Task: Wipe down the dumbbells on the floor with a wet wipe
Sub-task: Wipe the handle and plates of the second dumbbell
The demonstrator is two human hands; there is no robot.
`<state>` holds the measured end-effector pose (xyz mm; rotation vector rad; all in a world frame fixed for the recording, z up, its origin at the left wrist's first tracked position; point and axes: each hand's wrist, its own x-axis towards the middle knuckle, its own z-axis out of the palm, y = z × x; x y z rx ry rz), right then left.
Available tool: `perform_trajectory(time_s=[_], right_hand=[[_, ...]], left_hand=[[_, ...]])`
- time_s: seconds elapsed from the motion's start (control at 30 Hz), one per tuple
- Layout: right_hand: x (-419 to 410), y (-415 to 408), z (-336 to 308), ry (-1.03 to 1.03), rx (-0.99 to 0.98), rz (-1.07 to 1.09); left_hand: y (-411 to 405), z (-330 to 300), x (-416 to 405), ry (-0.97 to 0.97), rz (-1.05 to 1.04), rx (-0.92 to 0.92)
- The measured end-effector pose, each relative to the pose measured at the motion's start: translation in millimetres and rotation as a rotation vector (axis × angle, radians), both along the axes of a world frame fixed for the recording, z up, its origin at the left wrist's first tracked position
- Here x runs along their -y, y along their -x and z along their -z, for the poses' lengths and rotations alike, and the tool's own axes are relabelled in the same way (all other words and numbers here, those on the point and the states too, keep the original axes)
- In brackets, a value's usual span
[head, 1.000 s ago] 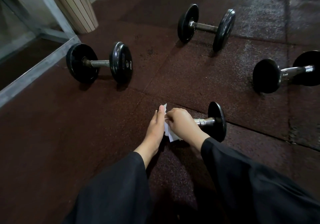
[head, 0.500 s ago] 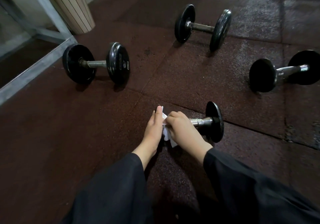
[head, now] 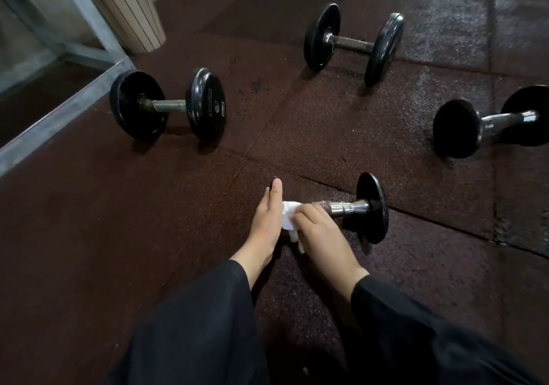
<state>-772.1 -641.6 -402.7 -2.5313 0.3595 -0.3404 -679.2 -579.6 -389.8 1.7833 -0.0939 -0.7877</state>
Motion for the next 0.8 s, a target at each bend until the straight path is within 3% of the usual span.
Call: perform_trajectory(time_s=[0.07, 0.27, 0.43, 0.5, 0.6, 0.73, 0.8], right_hand=[[2, 7, 3, 0.113, 0.027, 0.02], [2, -11, -15, 0.073, 0.056, 0.257], [-1, -23, -39, 0.101, -0.234, 0.024], [1, -24, -41, 0.124, -0.263, 0.064], [9, -28, -45, 0.372, -0.32, 0.069], [17, -42, -37, 0.267, -0.365, 0.027], [13, -40, -31, 0.319, -0.344, 0.003]], left_hand=[[-1, 0, 0, -0.01, 0.001, 0.013], [2, -2, 0, -0.001, 0.03, 0.041], [0, 2, -2, -0.002, 0.027, 0.033], [1, 0, -2, -0.011, 0.034, 0.044], [1, -1, -1, -0.013, 0.025, 0.036], [-1, 2, -1, -0.011, 0.02, 0.037], [0, 1, -1, -0.014, 0.028, 0.041]])
